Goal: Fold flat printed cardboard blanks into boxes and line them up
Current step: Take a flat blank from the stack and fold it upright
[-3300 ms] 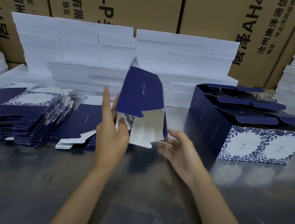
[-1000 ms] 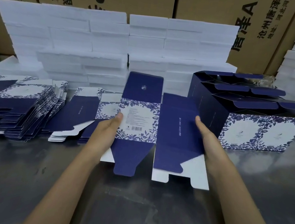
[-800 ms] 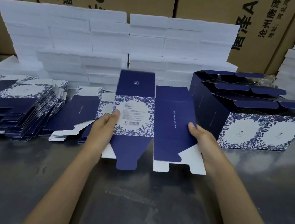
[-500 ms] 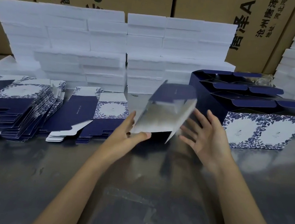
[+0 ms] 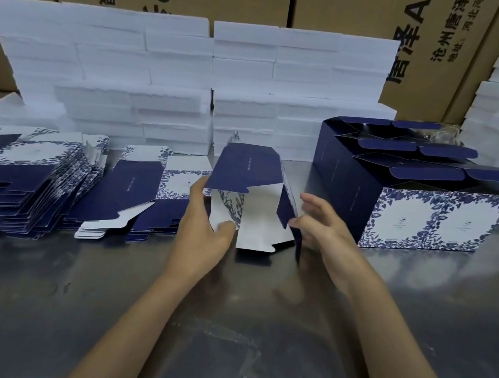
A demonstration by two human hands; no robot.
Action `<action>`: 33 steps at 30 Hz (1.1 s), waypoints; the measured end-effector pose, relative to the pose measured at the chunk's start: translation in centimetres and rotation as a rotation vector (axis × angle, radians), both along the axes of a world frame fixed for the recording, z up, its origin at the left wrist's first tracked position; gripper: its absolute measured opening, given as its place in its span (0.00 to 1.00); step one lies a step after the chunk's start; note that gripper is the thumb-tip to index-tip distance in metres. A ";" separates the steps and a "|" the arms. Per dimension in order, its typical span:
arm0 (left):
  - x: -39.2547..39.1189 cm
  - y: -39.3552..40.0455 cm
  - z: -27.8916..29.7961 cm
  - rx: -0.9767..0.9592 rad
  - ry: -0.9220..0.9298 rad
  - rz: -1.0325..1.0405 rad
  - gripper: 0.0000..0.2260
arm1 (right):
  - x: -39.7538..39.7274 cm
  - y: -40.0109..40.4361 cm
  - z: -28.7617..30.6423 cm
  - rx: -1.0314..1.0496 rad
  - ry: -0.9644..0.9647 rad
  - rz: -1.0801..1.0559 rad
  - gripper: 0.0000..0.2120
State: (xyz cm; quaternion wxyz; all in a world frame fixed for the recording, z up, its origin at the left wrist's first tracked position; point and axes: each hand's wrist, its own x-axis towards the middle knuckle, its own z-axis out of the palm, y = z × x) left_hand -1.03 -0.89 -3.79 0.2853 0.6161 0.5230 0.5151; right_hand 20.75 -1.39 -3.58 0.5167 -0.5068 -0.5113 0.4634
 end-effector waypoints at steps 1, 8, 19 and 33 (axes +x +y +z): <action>-0.1 -0.1 0.2 -0.020 -0.006 -0.009 0.38 | 0.1 -0.1 0.0 -0.013 -0.025 0.016 0.34; -0.5 -0.8 1.5 0.027 0.020 -0.041 0.26 | 0.9 -0.2 -0.3 -0.054 -0.087 0.248 0.51; 0.5 -1.5 2.0 0.174 -0.094 -0.186 0.06 | -0.1 -0.1 0.0 0.042 -0.137 0.166 0.43; 0.2 -1.7 2.7 0.170 -0.111 -0.156 0.06 | -3.2 0.3 -1.5 0.243 -0.470 -0.243 0.13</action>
